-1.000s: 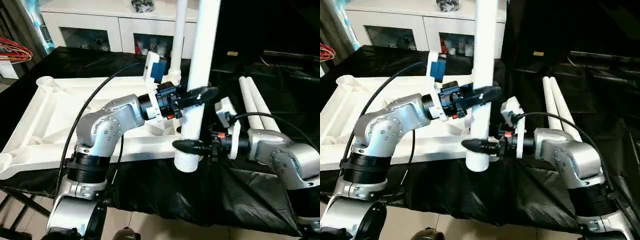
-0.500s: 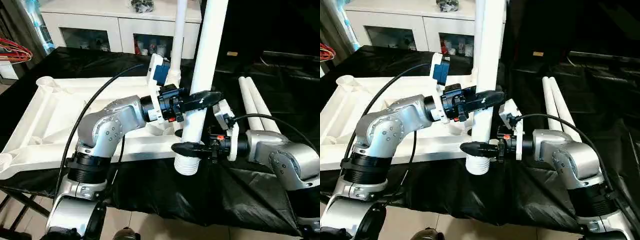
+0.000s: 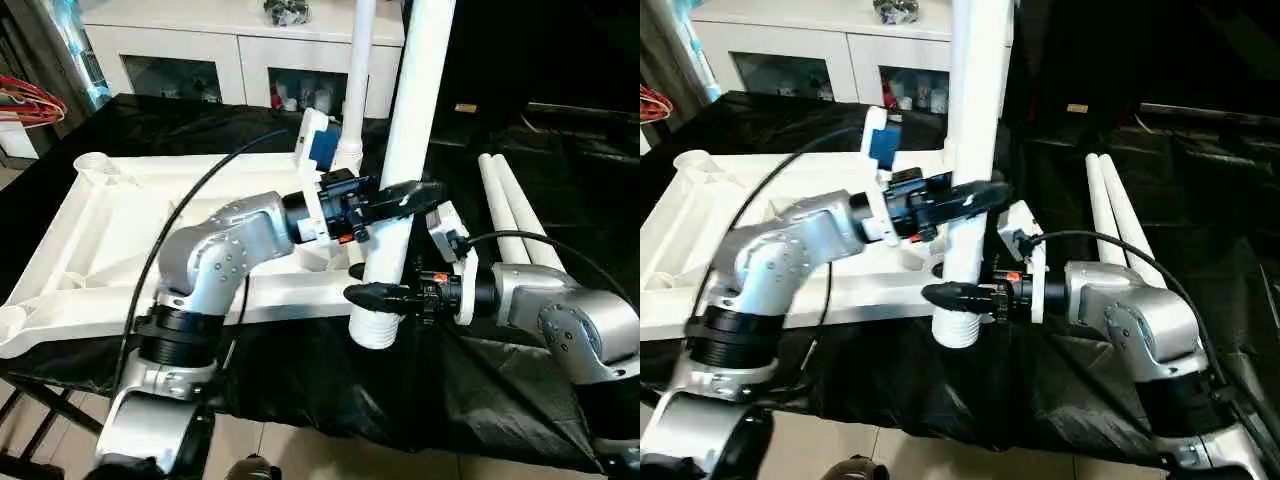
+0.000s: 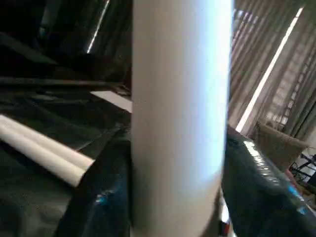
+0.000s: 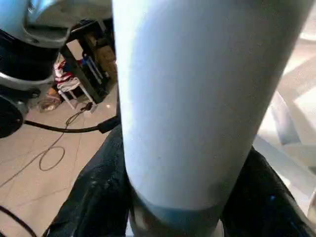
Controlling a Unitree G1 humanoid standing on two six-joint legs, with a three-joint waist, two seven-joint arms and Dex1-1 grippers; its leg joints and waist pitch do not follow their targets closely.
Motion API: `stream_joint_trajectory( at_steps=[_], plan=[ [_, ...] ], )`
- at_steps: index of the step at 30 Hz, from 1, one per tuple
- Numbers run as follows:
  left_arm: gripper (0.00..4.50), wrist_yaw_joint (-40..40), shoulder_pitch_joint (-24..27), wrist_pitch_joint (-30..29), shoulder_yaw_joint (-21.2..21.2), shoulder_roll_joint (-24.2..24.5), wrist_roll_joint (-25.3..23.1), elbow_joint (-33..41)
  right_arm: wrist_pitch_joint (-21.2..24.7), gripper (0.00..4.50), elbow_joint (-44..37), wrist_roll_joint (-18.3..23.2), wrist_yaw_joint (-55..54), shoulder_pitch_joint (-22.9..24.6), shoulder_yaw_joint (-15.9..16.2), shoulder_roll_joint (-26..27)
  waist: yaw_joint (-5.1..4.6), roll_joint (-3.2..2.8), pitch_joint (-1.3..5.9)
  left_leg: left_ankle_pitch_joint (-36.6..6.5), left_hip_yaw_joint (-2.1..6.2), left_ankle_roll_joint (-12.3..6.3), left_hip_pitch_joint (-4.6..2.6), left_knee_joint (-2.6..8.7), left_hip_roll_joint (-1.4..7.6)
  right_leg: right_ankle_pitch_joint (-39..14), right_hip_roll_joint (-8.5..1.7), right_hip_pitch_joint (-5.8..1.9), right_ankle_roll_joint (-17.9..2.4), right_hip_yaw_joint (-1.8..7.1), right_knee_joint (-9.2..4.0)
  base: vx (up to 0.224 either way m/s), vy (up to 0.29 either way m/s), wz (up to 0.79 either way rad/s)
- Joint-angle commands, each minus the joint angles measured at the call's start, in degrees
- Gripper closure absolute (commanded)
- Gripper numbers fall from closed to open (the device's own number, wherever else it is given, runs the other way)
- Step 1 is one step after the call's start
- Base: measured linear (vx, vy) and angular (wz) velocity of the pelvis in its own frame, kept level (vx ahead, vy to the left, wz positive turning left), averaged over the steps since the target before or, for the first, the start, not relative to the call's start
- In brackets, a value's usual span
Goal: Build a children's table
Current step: Pick table leg
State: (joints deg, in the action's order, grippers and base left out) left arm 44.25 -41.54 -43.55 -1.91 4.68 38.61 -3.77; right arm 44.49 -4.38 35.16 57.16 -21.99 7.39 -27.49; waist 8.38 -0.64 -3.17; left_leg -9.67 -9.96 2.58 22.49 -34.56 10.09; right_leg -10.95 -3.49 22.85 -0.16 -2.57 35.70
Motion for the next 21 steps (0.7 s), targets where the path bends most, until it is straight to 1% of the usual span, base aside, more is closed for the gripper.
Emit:
stream_joint_trajectory(
  at_steps=[1,3,5,6,7,8,9,10,11,12,13,14,15,16,17,18,19,20,21],
  plan=[
    [1.63,0.0,-1.4,2.0,0.9,-0.5,0.2,0.4,0.4,2.59,-1.3,0.1,-1.6,0.2,-1.7,0.2,0.11,0.32,4.30,-8.7,1.05,-0.59,-1.13,3.47,2.67,-8.7,-4.50,-3.05,-11.6,2.24,-4.30,0.000,0.000,0.00],
    [1.52,0.4,-1.3,2.2,1.0,-0.6,0.6,0.5,0.4,2.59,-1.4,0.2,-1.8,0.3,-1.9,0.4,-0.01,0.37,4.20,-8.7,1.03,-0.71,-1.03,3.50,2.59,-9.0,-4.49,-3.11,-11.6,2.22,-4.33,0.000,0.000,0.00],
    [1.51,0.0,-1.1,3.0,1.3,-0.8,0.4,1.1,0.3,2.59,-1.6,0.3,-2.5,0.4,-2.2,0.8,-0.07,0.35,4.20,-9.0,0.99,-0.71,-1.15,3.47,2.61,-9.6,-4.46,-3.02,-11.5,2.25,-4.39,0.000,0.000,0.00],
    [1.51,0.0,-1.1,3.1,1.3,-0.8,0.4,1.1,0.3,2.59,-1.6,0.3,-2.6,0.5,-2.3,0.8,-0.01,0.49,4.21,-8.7,0.99,-0.80,-1.12,3.47,2.62,-9.7,-4.54,-3.04,-11.4,2.28,-4.37,0.000,0.000,0.00],
    [1.51,-2.2,-1.2,5.4,2.9,-1.6,-0.2,1.5,-0.3,2.59,-1.6,0.3,-4.4,0.5,-3.2,2.1,-0.03,1.72,4.12,-8.3,0.89,-1.16,-0.95,3.54,2.62,-9.9,-4.60,-3.15,-11.3,2.26,-4.38,0.000,0.000,0.00],
    [1.51,-2.6,-1.2,5.8,3.1,-1.6,-0.4,1.6,-0.5,2.59,-1.6,0.3,-4.8,0.4,-3.4,2.4,0.19,1.20,4.14,-8.1,1.04,-1.04,-1.02,3.58,2.74,-10.2,-4.75,-3.05,-11.3,2.26,-4.21,0.000,0.000,0.00],
    [1.51,-3.7,-1.4,6.5,3.8,-1.7,-0.9,1.6,-0.8,2.59,-1.5,0.2,-5.7,0.3,-3.9,3.0,0.09,1.05,4.12,-8.3,0.95,-1.03,-1.04,3.54,2.72,-10.7,-4.73,-2.92,-11.4,2.24,-4.35,0.000,0.000,0.00],
    [1.51,-5.4,-1.9,7.3,5.3,-1.9,-0.9,1.1,-2.1,2.59,-0.7,-0.3,-7.7,-0.2,-4.8,4.2,0.01,1.47,4.09,-8.7,0.93,-0.77,-1.10,3.58,2.73,-11.5,-4.66,-2.89,-10.8,2.22,-4.44,0.000,0.000,0.00],
    [1.51,-7.0,-2.6,7.9,6.8,-2.0,-0.8,0.6,-3.0,2.59,0.4,-0.7,-9.8,-0.8,-5.9,5.4,0.01,1.47,4.09,-8.7,0.93,-0.77,-1.10,3.58,2.73,-11.5,-4.66,-2.89,-10.8,2.22,-4.44,0.000,0.000,0.00],
    [1.51,-7.1,-2.7,7.9,7.0,-2.0,-0.8,0.6,-3.1,2.60,0.4,-0.7,-10.0,-0.9,-6.0,5.5,0.01,1.14,4.13,-8.8,0.94,-0.38,-1.11,3.54,2.61,-12.2,-4.73,-2.72,-10.6,2.17,-4.46,0.000,0.000,0.00],
    [1.51,-9.0,-4.0,8.7,9.6,-1.9,-0.1,-0.3,-4.9,2.60,2.2,-1.5,-13.3,-2.1,-7.4,7.3,0.08,1.32,4.11,-8.9,0.90,-0.35,-1.21,3.54,2.64,-12.5,-4.73,-2.68,-10.4,2.19,-4.53,0.000,0.000,0.00],
    [1.51,-9.5,-4.3,8.9,10.3,-1.8,0.1,-0.6,-5.5,2.60,2.7,-1.7,-14.1,-2.4,-7.8,7.7,-0.12,1.23,4.00,-9.0,0.95,0.09,-1.05,3.65,2.50,-13.1,-4.70,-2.58,-10.4,2.15,-4.46,0.000,0.000,0.00],
    [1.51,-9.5,-4.3,8.9,10.3,-1.8,0.1,-0.6,-5.5,2.60,2.7,-1.7,-14.1,-2.4,-7.8,7.7,-0.06,1.25,4.04,-9.1,0.90,0.19,-1.08,3.62,2.41,-13.6,-4.67,-2.65,-10.1,2.09,-4.57,0.000,0.000,0.00],
    [1.51,-9.4,-4.6,10.0,10.4,-1.1,-0.6,-1.2,-6.2,2.60,3.0,-2.0,-15.1,-2.6,-8.2,8.2,0.10,1.07,3.85,-9.6,0.96,0.22,-1.26,3.76,2.58,-14.3,-4.68,-2.48,-9.3,2.27,-4.69,0.000,0.000,0.00],
    [1.51,-8.8,-4.6,10.9,9.6,0.4,-2.4,-2.3,-7.1,2.60,3.4,-2.8,-16.9,-2.8,-8.7,8.6,0.25,0.62,3.95,-9.5,1.07,0.37,-1.25,3.78,2.56,-14.3,-4.69,-2.50,-9.0,2.26,-4.62,0.000,0.000,0.00],
    [1.51,-8.2,-4.5,11.5,9.0,1.4,-3.7,-3.0,-7.6,2.60,3.7,-3.4,-18.0,-2.8,-9.0,9.0,0.05,0.71,4.04,-9.2,1.05,0.53,-1.21,3.89,2.51,-13.4,-4.41,-2.37,-8.1,2.28,-4.62,0.000,0.000,0.00],
    [1.51,-8.2,-4.5,11.5,9.0,1.4,-3.7,-3.0,-7.6,2.60,3.7,-3.4,-18.0,-2.8,-9.0,9.0,0.14,0.69,4.17,-9.0,1.03,0.73,-1.36,3.85,2.54,-12.0,-4.42,-2.48,-8.1,2.28,-4.38,0.000,0.000,0.00],
    [1.51,-5.6,-3.5,13.2,6.7,3.6,-6.3,-3.6,-8.8,2.60,4.1,-5.3,-20.1,-2.8,-9.1,8.9,0.25,0.37,4.18,-8.8,1.13,0.81,-1.38,3.90,2.61,-11.7,-4.55,-2.39,-8.1,2.28,-4.44,0.000,0.000,0.00],
    [1.51,-3.1,-2.2,15.5,3.3,6.3,-10.0,-4.2,-10.2,2.60,4.6,-7.5,-21.5,-2.6,-8.9,8.4,0.16,0.19,4.16,-8.7,1.13,1.08,-1.27,3.93,2.58,-11.5,-4.44,-2.32,-7.9,2.28,-4.42,0.000,0.000,0.00]
  ],
)
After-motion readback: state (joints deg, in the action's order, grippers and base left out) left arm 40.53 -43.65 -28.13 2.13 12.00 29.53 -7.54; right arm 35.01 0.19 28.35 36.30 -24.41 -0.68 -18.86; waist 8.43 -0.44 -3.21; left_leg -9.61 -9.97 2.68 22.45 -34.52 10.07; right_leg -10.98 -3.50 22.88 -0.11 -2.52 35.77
